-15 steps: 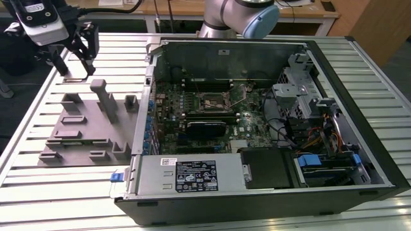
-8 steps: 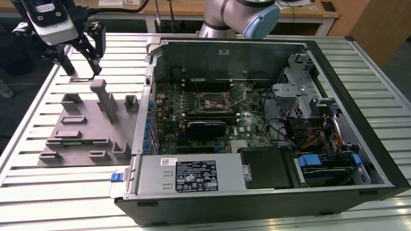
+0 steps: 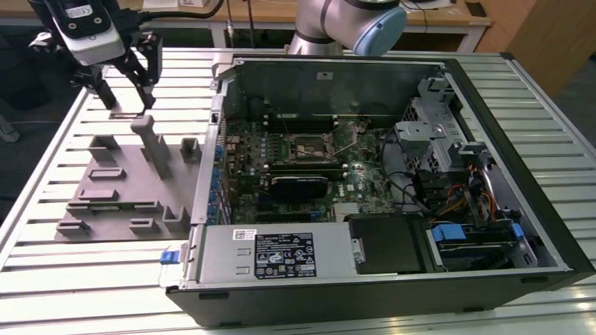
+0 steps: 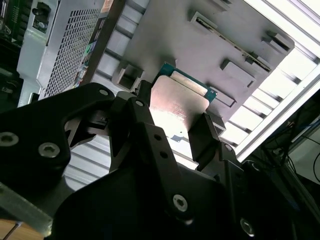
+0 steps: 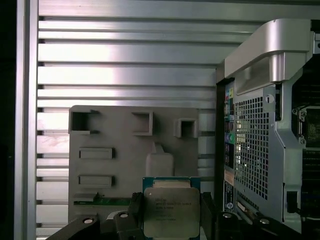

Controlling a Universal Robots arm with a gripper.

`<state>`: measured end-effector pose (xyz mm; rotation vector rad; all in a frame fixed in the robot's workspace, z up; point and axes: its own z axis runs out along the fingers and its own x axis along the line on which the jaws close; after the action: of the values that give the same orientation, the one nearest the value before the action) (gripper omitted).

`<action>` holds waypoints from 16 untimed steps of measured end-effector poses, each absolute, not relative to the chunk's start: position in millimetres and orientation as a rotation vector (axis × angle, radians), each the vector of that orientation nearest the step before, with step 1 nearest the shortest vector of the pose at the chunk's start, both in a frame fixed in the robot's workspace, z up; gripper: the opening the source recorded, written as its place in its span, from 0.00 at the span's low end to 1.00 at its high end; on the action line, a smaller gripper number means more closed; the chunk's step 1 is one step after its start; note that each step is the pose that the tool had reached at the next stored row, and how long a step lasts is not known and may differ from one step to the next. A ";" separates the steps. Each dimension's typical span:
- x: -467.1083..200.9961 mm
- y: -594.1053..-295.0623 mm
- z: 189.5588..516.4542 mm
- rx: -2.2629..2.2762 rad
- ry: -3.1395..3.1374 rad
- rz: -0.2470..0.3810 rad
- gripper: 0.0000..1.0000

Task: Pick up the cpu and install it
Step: 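Pick up the cpu and move it towards the insertion slot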

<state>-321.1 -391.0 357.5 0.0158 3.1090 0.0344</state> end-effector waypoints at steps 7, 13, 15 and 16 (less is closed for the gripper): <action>-311.1 -390.6 357.5 0.016 3.109 0.034 0.54; -304.7 -390.2 357.5 0.016 3.109 0.034 0.54; -302.9 -390.1 357.5 0.016 3.109 0.034 0.54; -302.1 -390.0 357.5 0.016 3.109 0.034 0.54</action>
<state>-302.1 -390.0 357.5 0.0159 3.1093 0.0344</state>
